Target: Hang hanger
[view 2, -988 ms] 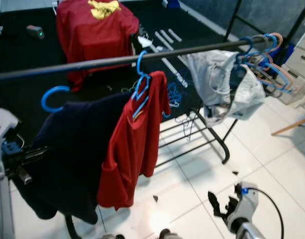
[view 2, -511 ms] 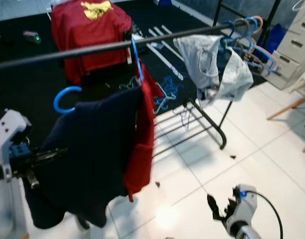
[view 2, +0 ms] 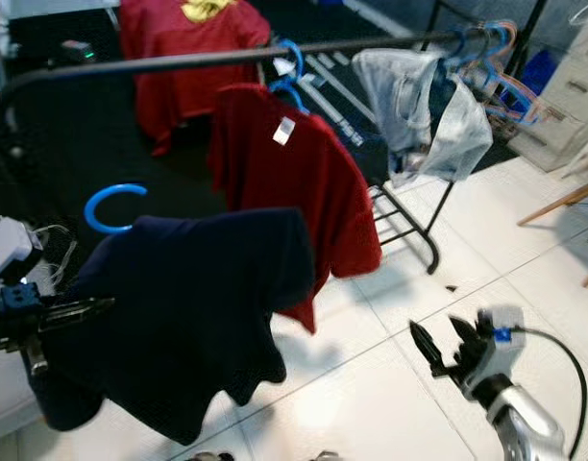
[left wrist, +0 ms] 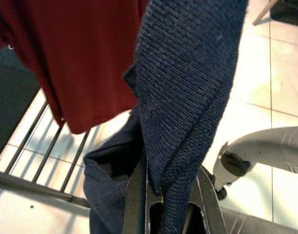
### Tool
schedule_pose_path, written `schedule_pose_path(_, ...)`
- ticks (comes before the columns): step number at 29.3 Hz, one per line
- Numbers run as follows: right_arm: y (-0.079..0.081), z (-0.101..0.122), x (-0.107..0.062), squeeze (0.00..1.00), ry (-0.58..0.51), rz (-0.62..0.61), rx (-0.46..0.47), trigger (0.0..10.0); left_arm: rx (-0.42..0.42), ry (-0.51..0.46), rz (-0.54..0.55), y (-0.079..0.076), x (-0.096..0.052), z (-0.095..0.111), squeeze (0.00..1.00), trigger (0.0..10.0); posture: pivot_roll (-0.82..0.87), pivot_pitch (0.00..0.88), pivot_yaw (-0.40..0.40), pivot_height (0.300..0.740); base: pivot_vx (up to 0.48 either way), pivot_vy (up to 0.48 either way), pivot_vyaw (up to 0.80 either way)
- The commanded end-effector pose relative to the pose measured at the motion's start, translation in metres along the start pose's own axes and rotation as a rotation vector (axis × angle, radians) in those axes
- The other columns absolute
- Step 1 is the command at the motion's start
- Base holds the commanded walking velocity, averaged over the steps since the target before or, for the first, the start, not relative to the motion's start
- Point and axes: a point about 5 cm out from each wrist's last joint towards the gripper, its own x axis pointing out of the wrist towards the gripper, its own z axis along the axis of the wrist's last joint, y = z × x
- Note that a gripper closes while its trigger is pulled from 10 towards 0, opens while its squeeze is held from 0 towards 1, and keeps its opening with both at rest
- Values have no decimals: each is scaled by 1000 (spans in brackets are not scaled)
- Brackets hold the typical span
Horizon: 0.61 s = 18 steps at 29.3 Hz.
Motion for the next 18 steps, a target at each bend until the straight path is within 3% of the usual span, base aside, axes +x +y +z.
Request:
schedule_pose_path(1,1,6,-5,0,-10,35,8,10000,52,-23,-35,0,-1,10,0,10000,33,188,-67,740,-304,0,0)
schedule_pose_path(3,2,9,-5,0,-20,48,4,10000,55,-23,-40,0,-1,10,0,10000,33,187,-67,740,-304,0,0)
schedule_pose_path(5,7,53,-7,0,-122,176,-64,10000,111,-107,-84,-1,9,28,0,10000,37,185,-69,740,0,0,0)
schedule_pose_path(7,7,53,-7,0,-122,176,-64,10000,111,-107,-84,-1,9,28,0,10000,37,185,-69,740,0,0,0)
schedule_pose_path(10,22,96,-15,0,-234,368,-78,10000,180,-211,-216,-8,17,49,0,10000,45,175,-69,740,0,0,0)
schedule_pose_path(13,30,108,-21,0,-276,451,-57,10000,194,-235,-267,-11,19,55,0,10000,45,175,-69,740,0,0,0)
schedule_pose_path(14,42,124,-32,0,-331,583,-52,10000,218,-256,-326,-13,21,61,0,10000,49,172,-68,740,0,0,0)
schedule_pose_path(18,44,137,-37,0,-364,603,-92,10000,239,-277,-357,-12,22,67,0,10000,48,165,-65,740,0,0,0)
